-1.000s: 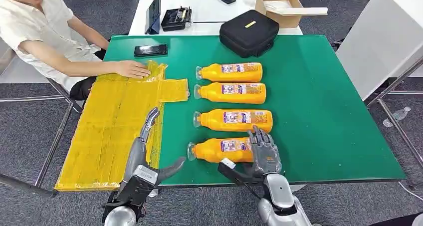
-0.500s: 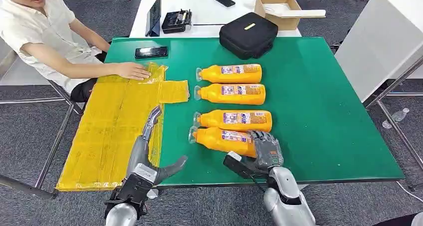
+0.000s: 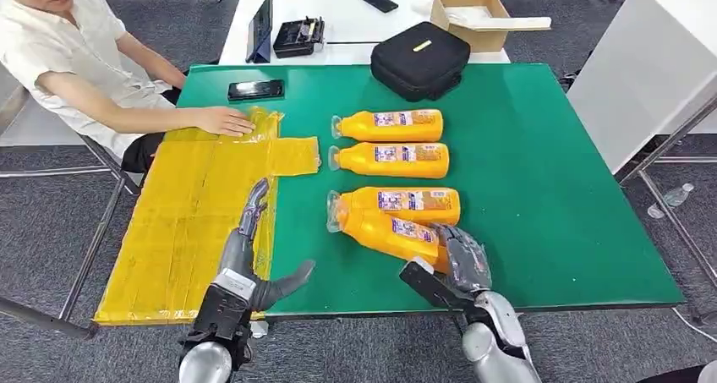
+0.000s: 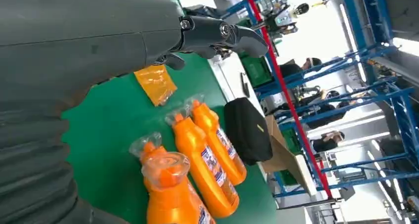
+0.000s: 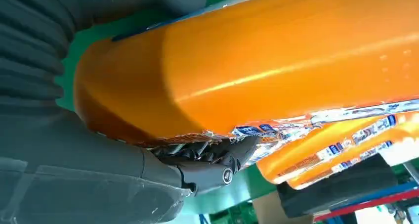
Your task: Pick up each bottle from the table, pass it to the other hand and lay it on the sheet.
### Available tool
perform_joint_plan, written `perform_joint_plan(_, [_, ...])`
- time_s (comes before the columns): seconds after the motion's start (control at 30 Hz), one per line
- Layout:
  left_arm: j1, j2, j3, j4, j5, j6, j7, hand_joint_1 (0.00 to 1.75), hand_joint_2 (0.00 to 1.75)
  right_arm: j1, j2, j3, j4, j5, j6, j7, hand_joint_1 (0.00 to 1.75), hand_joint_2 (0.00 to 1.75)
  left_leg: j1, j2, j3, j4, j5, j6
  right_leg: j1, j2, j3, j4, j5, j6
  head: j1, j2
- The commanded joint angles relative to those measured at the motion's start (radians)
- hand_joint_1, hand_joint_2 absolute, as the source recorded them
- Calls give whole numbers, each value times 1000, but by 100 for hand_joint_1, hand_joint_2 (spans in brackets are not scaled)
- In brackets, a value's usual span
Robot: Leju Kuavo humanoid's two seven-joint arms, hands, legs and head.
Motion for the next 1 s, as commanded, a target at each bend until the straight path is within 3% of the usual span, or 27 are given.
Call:
perform_joint_plan(0.03, [-33,-47,-22,155,100,29,117,0,0,109,64,-28,-224,-58,28,-27,175,175,1,-3,1,0,-1,0,1,-4,2,-1,-2,-3,0,0])
perform_joint_plan(0.07, [-33,-47,-20,159,122,24,132,0,0,111,66,-28,-234,-64,22,-38,175,175,0,-4,0,0,0,0,1,-4,2,0,-2,-3,0,0])
perform_joint_plan(0.1, [-32,-47,-19,171,180,16,170,0,175,111,72,-23,-254,-78,8,-75,175,175,0,-2,-1,0,0,0,0,-2,0,0,-1,-2,0,0])
perform_joint_plan(0.2, [-32,-47,-12,233,346,-16,212,0,175,88,99,1,-320,-127,6,-131,175,175,0,1,-4,0,-1,0,1,0,-3,0,-1,-3,0,0])
perform_joint_plan(0.33, [-32,-47,-12,265,451,-55,222,0,175,37,105,22,-300,-144,21,-130,175,175,0,3,-8,0,-1,0,0,2,-6,1,0,-2,0,0])
perform_joint_plan(1.0, [-14,-41,-32,224,422,-87,211,0,175,7,143,39,-282,-186,-2,-171,175,175,0,1,-8,0,-1,0,1,1,-5,0,-1,-3,0,0])
